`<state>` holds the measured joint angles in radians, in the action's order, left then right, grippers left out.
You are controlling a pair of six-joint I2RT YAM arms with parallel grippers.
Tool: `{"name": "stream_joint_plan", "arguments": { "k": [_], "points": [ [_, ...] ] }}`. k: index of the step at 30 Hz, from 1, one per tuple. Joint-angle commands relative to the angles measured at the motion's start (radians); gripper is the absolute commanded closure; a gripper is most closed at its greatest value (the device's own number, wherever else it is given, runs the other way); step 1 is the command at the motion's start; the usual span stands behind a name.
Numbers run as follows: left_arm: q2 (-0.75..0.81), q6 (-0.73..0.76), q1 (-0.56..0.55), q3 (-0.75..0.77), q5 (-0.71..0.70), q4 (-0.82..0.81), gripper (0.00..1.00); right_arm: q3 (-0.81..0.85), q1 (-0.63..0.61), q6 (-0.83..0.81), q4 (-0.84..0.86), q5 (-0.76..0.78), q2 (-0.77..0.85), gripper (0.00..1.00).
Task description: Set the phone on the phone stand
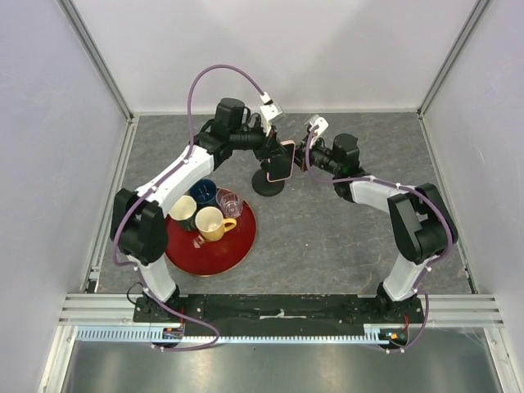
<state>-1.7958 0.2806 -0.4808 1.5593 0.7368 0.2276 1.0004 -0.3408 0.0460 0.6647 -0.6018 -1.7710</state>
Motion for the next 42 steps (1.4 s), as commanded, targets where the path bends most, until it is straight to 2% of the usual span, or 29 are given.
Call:
{"name": "stream_joint_plan", "arguments": {
  "k": [1, 4, 5, 9, 13, 17, 21, 25, 29, 34, 38, 40, 41, 42],
  "points": [
    [0.134, -0.103, -0.001, -0.091, -0.399, -0.059, 0.98, -0.086, -0.015, 0.087, 0.039, 0.347, 0.042, 1.0],
    [0.216, -0.1, -0.039, -0.204, -0.598, -0.137, 0.98, -0.112, -0.041, 0.106, 0.033, 0.517, 0.074, 1.0],
    [0.243, -0.109, -0.05, -0.225, -0.716, -0.149, 0.98, -0.115, -0.059, 0.11, 0.024, 0.601, 0.08, 1.0],
    [0.288, -0.152, -0.11, -0.317, -0.954, -0.194, 0.98, -0.129, -0.124, 0.117, 0.013, 0.853, 0.094, 1.0],
    [0.294, -0.149, -0.163, -0.363, -1.172, -0.188, 0.98, -0.112, -0.167, 0.092, -0.013, 1.003, 0.082, 1.0],
    [0.283, -0.201, -0.17, -0.338, -1.209, -0.114, 0.98, -0.137, -0.179, 0.08, 0.009, 1.083, 0.096, 1.0],
    [0.23, -0.216, -0.202, -0.268, -1.333, -0.056, 0.98, -0.177, -0.198, 0.051, 0.068, 1.093, 0.126, 1.0],
    [0.162, -0.317, -0.223, -0.188, -1.463, 0.028, 0.98, -0.212, -0.228, 0.034, 0.116, 1.09, 0.165, 1.0],
    [0.081, -0.408, -0.24, -0.121, -1.553, 0.094, 0.98, -0.31, -0.292, 0.023, 0.232, 1.067, 0.219, 1.0],
    [0.009, -0.445, -0.254, -0.041, -1.637, 0.144, 0.98, -0.298, -0.398, -0.006, 0.28, 1.113, 0.213, 1.0],
    [0.001, -0.408, -0.254, -0.053, -1.659, 0.121, 0.98, -0.24, -0.467, -0.012, 0.251, 1.129, 0.193, 1.0],
    [0.024, -0.377, -0.251, -0.088, -1.598, 0.087, 0.98, -0.232, -0.474, 0.001, 0.231, 1.11, 0.194, 1.0],
    [0.039, -0.374, -0.245, -0.108, -1.57, 0.07, 0.98, -0.23, -0.474, 0.017, 0.225, 1.111, 0.197, 0.97],
    [0.055, -0.36, -0.243, -0.146, -1.544, 0.053, 0.98, -0.23, -0.474, 0.011, 0.219, 1.117, 0.196, 0.9]
  ]
}}
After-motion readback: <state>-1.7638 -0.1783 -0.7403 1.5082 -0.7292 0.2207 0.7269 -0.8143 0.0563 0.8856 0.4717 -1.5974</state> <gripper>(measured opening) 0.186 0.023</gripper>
